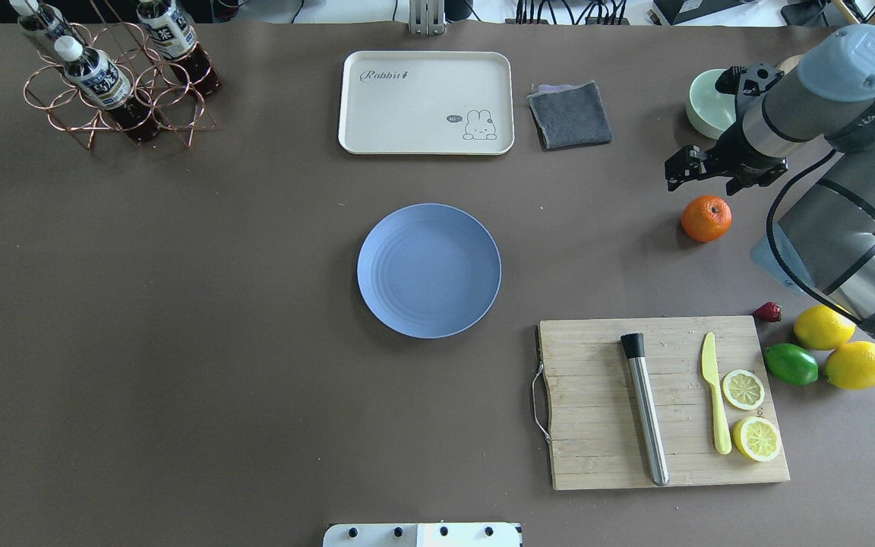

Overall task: Pick orange to plate
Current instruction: 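Lower the right gripper onto the orange mandarin and close on it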

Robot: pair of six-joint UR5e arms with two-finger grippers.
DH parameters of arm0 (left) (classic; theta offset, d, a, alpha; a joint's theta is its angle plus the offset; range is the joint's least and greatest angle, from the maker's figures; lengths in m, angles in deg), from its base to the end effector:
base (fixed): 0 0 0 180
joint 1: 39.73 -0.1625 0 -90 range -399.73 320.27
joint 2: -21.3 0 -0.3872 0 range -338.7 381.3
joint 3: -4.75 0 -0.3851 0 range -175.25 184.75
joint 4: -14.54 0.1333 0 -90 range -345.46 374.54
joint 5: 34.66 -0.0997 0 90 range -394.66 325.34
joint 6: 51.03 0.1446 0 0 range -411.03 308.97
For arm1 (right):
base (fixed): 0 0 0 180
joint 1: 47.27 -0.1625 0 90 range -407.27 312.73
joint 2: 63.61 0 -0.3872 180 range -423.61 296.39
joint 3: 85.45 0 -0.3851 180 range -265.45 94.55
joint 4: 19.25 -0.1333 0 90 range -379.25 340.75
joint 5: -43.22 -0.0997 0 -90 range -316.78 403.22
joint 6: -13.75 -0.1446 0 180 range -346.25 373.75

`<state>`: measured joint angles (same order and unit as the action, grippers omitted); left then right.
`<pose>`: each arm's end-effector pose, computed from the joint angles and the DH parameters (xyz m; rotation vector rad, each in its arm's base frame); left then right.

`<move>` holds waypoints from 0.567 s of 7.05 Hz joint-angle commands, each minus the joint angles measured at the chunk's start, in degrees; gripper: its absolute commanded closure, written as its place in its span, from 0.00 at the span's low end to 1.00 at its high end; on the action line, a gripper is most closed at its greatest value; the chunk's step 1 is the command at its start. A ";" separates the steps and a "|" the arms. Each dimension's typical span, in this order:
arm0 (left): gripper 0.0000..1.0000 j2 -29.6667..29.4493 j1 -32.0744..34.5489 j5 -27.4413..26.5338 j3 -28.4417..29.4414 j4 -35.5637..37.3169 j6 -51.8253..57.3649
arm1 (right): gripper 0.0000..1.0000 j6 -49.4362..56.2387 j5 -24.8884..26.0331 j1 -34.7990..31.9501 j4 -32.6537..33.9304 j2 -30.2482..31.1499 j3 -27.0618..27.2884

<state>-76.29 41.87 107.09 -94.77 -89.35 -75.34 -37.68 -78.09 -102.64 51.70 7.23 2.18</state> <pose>0.0609 -0.5477 0.4584 0.2345 0.9839 -0.0094 -0.3209 -0.5670 0.4588 0.0851 -0.8016 0.1063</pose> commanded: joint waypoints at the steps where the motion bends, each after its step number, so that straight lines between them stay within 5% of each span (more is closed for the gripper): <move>1: 0.02 0.12 0.23 -0.07 -0.24 0.26 0.49 | 0.00 0.63 0.20 0.44 -2.56 0.44 -2.55; 4: 0.02 0.20 0.23 -0.42 -0.42 0.18 0.49 | 0.00 1.41 1.33 1.58 -4.68 2.02 -4.04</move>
<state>-76.15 42.09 106.80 -95.09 -89.11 -74.85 -36.79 -77.56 -101.62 47.40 8.70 -1.35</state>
